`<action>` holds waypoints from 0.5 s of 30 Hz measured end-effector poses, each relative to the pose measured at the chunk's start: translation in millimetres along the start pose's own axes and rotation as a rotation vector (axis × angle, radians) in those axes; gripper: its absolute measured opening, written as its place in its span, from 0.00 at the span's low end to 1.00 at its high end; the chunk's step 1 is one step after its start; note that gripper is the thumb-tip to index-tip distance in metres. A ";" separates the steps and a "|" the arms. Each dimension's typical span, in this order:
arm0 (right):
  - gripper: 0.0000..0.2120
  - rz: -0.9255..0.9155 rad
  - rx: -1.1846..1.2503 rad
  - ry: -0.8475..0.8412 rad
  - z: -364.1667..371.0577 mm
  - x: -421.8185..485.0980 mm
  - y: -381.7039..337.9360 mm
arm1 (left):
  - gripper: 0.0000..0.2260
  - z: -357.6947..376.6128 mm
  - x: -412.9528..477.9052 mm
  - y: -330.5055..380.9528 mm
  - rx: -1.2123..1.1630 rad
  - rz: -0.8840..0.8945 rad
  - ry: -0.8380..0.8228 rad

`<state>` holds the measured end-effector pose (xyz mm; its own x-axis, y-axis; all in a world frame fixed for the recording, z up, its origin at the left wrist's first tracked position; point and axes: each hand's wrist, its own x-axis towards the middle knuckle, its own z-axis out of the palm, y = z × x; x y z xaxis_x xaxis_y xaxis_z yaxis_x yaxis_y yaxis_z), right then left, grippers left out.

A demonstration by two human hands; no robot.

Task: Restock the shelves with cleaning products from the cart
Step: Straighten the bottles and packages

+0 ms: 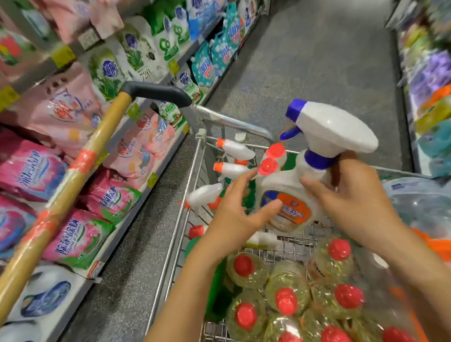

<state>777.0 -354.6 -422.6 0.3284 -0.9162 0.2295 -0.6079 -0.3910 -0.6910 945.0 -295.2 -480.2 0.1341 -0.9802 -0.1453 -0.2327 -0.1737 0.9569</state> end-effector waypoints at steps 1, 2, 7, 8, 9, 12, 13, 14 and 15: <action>0.11 -0.054 0.049 -0.004 -11.4 0.8 -8.0 | 0.29 1.1 1.8 5.9 -0.058 -0.006 -0.032; 0.13 -0.100 0.116 -0.019 -22.4 1.1 -16.3 | 0.27 2.2 2.8 11.3 -0.114 -0.008 -0.064; 0.16 -0.163 0.483 -0.062 -57.3 -3.4 -46.4 | 0.10 16.5 -14.0 41.9 -0.238 0.140 -0.022; 0.17 -0.153 0.552 -0.037 -62.7 -5.6 -49.2 | 0.11 21.2 -20.1 48.3 -0.258 0.167 0.028; 0.17 -0.133 0.629 -0.007 -67.9 -8.9 -51.3 | 0.13 26.5 -27.0 55.7 -0.280 0.192 0.071; 0.22 -0.068 0.818 0.013 -82.0 -30.3 -49.3 | 0.23 42.6 -48.5 79.2 -0.283 0.265 0.167; 0.23 -0.056 0.848 0.004 -84.7 -42.7 -45.2 | 0.26 48.2 -55.8 86.3 -0.264 0.283 0.196; 0.23 -0.048 0.865 0.000 -86.2 -57.8 -40.4 | 0.27 54.0 -63.7 93.3 -0.245 0.299 0.221; 0.23 -0.044 0.873 0.001 -87.1 -74.3 -35.7 | 0.28 60.4 -71.9 100.0 -0.230 0.314 0.243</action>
<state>711.3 -280.2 -355.3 0.3374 -0.9022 0.2686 0.1766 -0.2196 -0.9595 853.9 -247.8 -389.3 0.3196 -0.9268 0.1972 -0.0823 0.1802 0.9802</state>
